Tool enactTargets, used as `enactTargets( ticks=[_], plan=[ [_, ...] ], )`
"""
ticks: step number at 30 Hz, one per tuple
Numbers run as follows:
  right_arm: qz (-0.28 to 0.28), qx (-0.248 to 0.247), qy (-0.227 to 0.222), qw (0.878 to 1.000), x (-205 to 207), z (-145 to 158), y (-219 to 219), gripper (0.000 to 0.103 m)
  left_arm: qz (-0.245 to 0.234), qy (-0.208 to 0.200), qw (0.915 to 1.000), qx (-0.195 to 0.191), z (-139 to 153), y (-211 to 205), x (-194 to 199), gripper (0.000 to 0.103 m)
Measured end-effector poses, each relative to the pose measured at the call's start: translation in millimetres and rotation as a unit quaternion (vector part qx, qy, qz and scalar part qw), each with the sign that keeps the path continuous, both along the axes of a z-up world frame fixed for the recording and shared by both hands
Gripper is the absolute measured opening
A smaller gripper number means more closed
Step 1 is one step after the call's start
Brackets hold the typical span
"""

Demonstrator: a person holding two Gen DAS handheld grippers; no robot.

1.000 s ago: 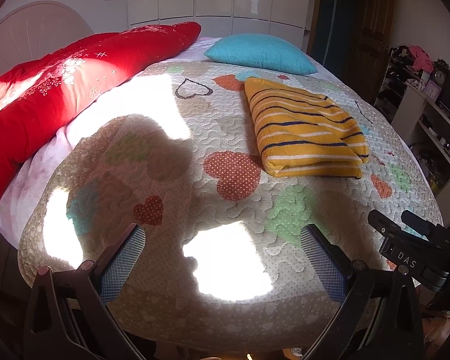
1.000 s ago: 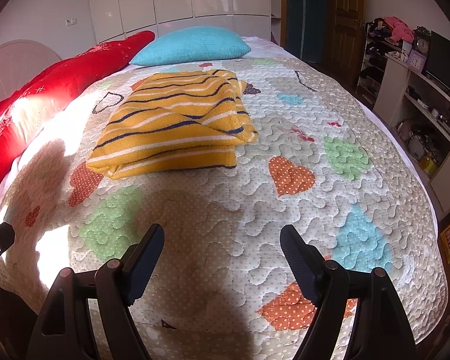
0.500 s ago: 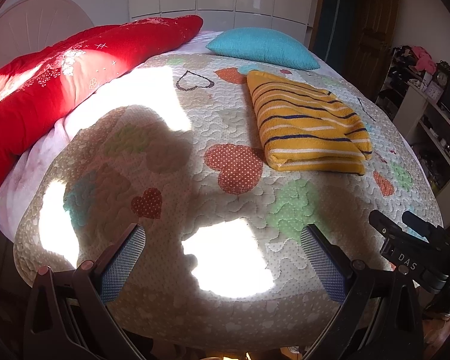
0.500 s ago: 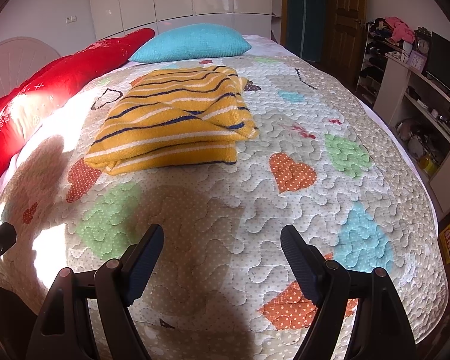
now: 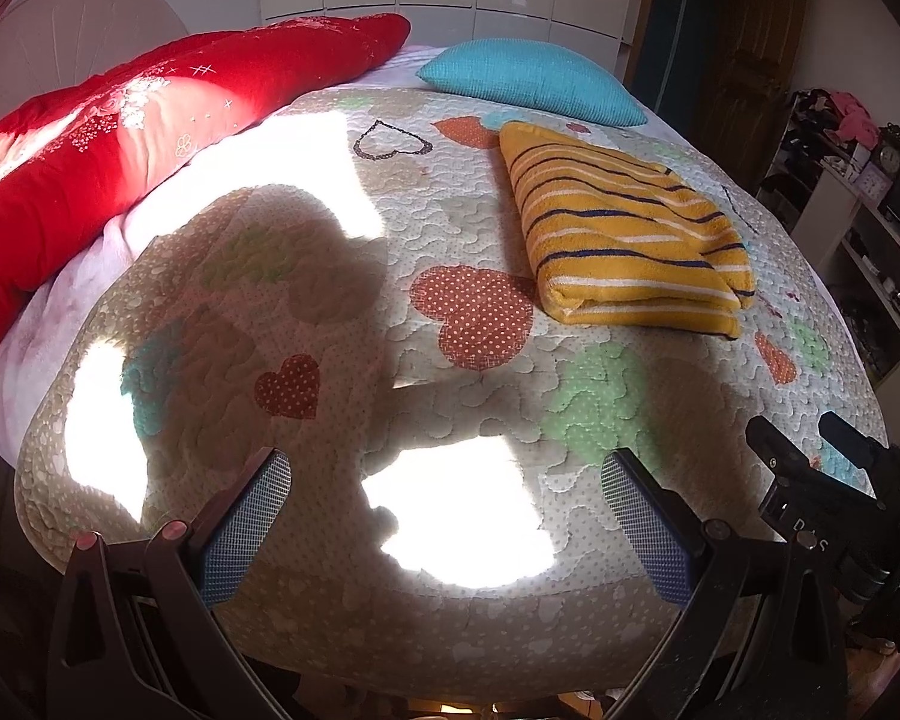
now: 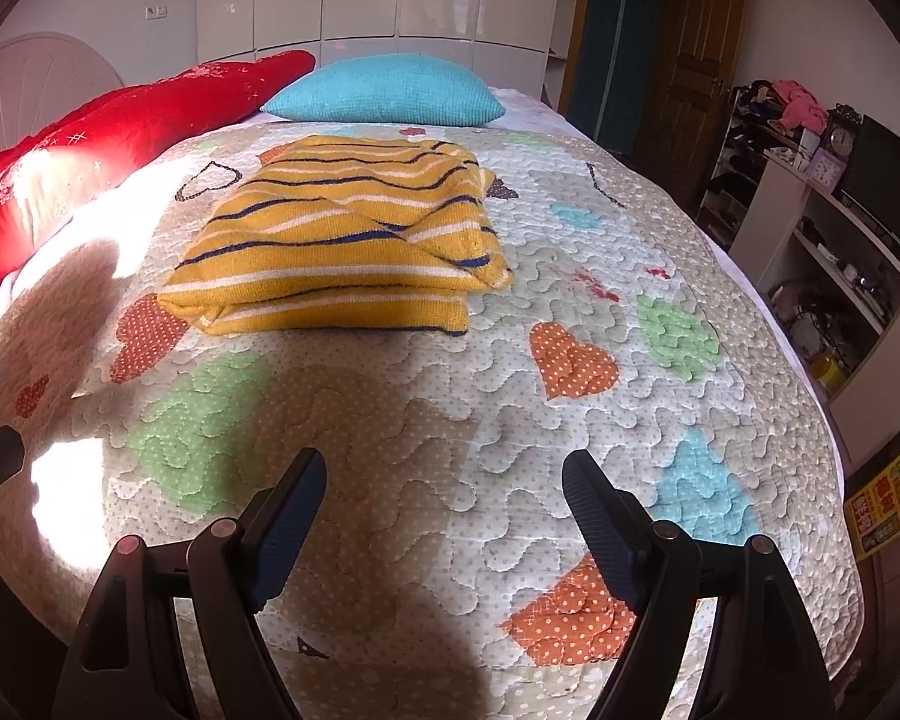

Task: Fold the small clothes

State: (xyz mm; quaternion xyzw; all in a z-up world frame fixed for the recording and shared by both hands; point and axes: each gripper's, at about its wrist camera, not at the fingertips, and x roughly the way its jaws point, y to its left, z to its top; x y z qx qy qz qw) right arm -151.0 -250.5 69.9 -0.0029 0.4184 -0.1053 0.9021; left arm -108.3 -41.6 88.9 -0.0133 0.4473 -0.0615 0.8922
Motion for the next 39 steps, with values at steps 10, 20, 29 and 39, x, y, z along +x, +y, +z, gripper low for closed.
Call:
enactTargets(
  ticks=[10,20,29,39],
  plan=[
    [0.004,-0.013,-0.001,1.0,0.2,0.3,4.3,0.086,0.0,0.0,1.0,0.004,-2.8,0.2,0.9,0.103],
    [0.012,-0.056,-0.005,0.998,-0.7,3.0,18.7,0.087,-0.006,-0.005,1.0,0.001,-4.6,-0.1,0.9,0.103],
    [0.028,-0.117,-0.01,0.993,-3.1,3.2,33.5,0.088,0.002,-0.011,0.9999,-0.006,-5.9,4.5,2.5,0.103],
    [0.032,-0.123,0.003,0.992,-1.6,-2.9,33.4,0.09,-0.007,0.002,1.0,-0.003,-13.9,-1.0,3.2,0.103]
  ],
)
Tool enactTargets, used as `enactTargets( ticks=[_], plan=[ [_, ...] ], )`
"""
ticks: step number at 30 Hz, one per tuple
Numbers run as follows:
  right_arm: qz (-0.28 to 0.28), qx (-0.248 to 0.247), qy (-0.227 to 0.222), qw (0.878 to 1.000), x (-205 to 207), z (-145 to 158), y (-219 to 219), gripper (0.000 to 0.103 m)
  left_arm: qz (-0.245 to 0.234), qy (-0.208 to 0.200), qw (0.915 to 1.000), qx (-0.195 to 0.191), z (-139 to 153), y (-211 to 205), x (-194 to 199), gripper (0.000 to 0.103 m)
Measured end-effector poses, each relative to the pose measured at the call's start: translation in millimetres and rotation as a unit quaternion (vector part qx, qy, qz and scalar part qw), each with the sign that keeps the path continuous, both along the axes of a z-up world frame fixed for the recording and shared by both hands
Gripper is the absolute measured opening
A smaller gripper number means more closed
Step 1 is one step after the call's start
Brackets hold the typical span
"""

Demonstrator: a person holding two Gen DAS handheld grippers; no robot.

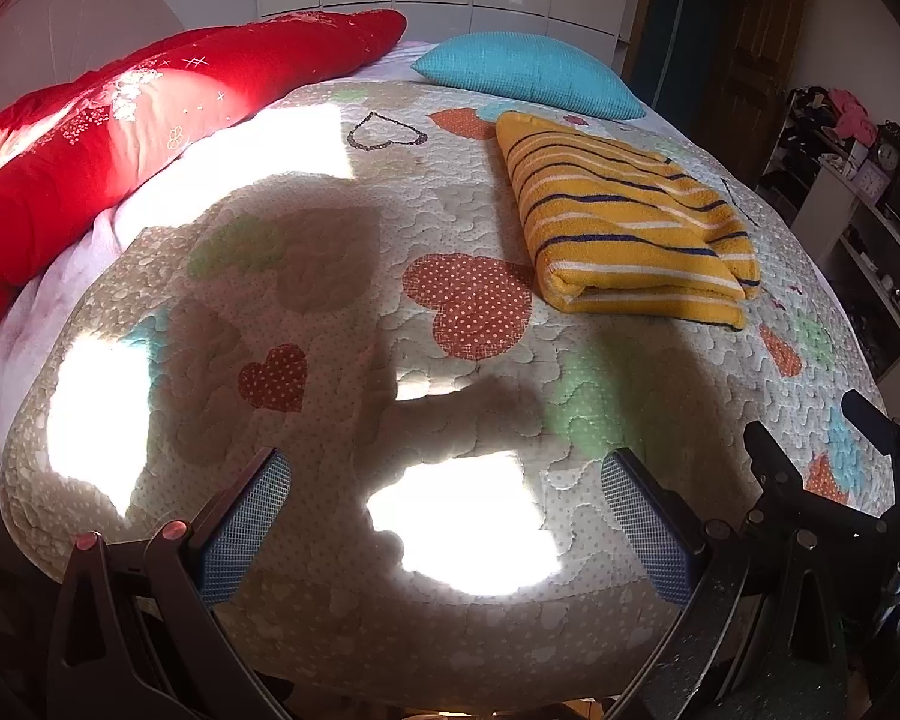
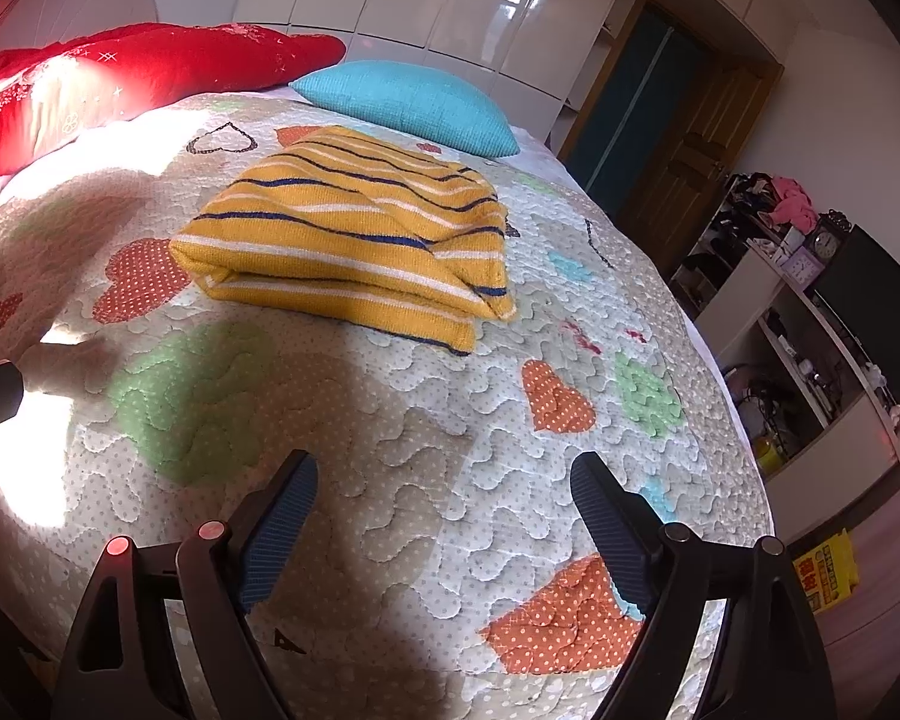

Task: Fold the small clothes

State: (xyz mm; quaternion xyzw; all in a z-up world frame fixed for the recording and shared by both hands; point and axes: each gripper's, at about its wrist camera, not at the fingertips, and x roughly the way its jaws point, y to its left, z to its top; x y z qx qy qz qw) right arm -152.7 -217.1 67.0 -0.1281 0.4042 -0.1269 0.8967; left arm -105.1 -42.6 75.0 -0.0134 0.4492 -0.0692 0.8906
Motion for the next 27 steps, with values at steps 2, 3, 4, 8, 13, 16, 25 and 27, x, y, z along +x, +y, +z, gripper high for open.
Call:
enactTargets(
  ticks=[2,3,4,8,13,16,25,27],
  plan=[
    [-0.001,0.002,0.004,1.0,0.8,-2.3,-0.8,0.09,0.0,0.002,1.0,-0.001,-1.3,0.3,0.3,0.103],
    [-0.002,0.003,0.006,1.0,0.7,-3.2,-1.3,0.09,0.001,0.004,1.0,-0.002,-2.0,0.4,0.3,0.103],
    [-0.003,0.004,0.008,1.0,1.0,-3.8,-2.1,0.09,0.001,0.005,1.0,-0.003,-2.7,0.7,0.5,0.103],
    [-0.005,0.008,0.01,1.0,0.8,-5.3,-3.3,0.09,0.001,0.012,0.9999,-0.006,-6.0,1.8,1.0,0.103],
    [-0.004,0.011,0.014,1.0,1.4,-7.0,-3.2,0.09,0.002,0.016,0.9998,-0.006,-8.4,2.7,1.3,0.103],
    [-0.003,0.009,0.014,1.0,1.2,-7.6,-2.2,0.09,0.002,0.019,0.9998,-0.008,-10.0,3.0,2.1,0.103],
    [-0.002,0.027,0.009,1.0,7.3,-2.8,-7.4,0.09,-0.008,0.021,0.9995,-0.022,-12.3,3.2,15.2,0.103],
    [-0.005,0.038,0.011,0.999,11.4,-2.2,-13.3,0.09,-0.005,0.015,0.9997,-0.018,-11.0,5.9,20.2,0.103]
  ],
)
